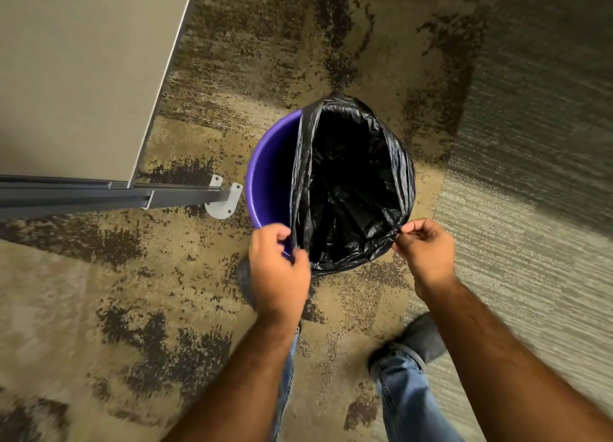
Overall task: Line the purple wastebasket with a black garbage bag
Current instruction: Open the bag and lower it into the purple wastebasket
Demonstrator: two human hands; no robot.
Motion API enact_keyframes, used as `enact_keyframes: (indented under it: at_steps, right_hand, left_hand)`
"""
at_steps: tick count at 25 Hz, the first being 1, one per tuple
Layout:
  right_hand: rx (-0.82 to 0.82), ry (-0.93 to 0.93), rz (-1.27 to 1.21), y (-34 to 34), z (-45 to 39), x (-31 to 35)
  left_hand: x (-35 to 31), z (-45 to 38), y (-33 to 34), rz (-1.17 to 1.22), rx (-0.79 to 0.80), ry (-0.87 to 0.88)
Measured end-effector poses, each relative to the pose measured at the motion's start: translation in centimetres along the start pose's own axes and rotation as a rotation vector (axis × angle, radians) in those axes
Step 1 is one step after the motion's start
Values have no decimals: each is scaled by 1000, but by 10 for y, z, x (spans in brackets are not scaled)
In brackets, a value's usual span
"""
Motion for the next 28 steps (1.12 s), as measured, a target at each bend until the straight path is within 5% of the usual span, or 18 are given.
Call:
enact_keyframes:
  at_steps: [5, 9, 13, 16, 19, 23, 28]
  right_hand:
    - [-83, 25, -60, 1, 6, -8]
    - [-170, 55, 170, 6, 15, -18]
    - [-274, -401, 510, 29, 43, 50]
    - [-76, -914, 694, 91, 43, 105]
    - [268, -1194, 1025, 168, 8, 128]
    - [507, -1277, 1368, 213, -41, 136]
    - [580, -1390, 1080, 228, -51, 162]
  left_hand:
    - [-36, -35, 12, -156, 214, -43]
    - [-18, -51, -16, -109, 68, -188]
    - [-3, -57, -23, -64, 17, -102]
    - [7, -52, -14, -73, 11, -25]
    - [14, -51, -8, -111, 31, 19]
    - [21, -55, -7, -115, 90, 16]
    - [35, -60, -2, -21, 154, 26]
Point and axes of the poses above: each hand's wrist, its own z-axis away from the middle knuckle, its own y-axis out of the palm, x = y × z, the point moved 4 cm from there along -z, towards the middle knuckle, and after that the axes turned 10 degrees about -z, right-handed, at the moved point
